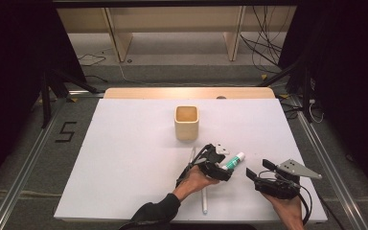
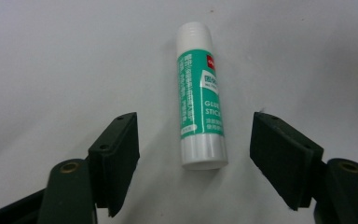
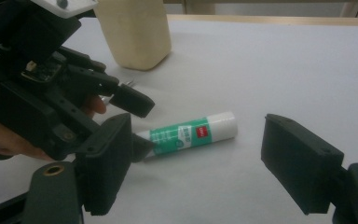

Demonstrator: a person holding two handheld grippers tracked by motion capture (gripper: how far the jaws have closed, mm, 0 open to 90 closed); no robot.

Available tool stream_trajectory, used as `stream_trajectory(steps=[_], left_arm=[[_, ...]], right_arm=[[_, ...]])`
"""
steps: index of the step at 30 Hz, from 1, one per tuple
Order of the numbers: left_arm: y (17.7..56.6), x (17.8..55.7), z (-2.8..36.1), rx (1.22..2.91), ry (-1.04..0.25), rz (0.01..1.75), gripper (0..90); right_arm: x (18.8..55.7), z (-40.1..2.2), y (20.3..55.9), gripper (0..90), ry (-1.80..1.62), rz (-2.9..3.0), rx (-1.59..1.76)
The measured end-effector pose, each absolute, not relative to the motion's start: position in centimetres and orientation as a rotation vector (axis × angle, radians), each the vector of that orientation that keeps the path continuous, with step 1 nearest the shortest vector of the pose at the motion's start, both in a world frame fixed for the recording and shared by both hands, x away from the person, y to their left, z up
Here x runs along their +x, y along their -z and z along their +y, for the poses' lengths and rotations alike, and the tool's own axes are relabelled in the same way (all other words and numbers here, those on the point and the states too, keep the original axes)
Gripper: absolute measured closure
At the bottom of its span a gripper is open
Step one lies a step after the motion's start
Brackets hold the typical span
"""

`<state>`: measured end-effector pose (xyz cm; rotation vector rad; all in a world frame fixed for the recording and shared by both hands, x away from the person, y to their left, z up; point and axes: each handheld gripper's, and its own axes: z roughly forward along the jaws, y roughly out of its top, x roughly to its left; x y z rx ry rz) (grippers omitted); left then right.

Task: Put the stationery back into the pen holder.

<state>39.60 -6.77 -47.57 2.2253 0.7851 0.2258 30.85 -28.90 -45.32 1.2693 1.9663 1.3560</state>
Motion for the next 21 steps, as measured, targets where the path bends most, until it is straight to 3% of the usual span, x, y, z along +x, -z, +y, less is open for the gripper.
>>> stream_trajectory(steps=[21], left_arm=[[48.4,40.0,-7.9,2.304,-0.262,0.766,54.0]], right_arm=[[30.9,-28.8,45.4,26.3,-1.352,1.974,1.270]])
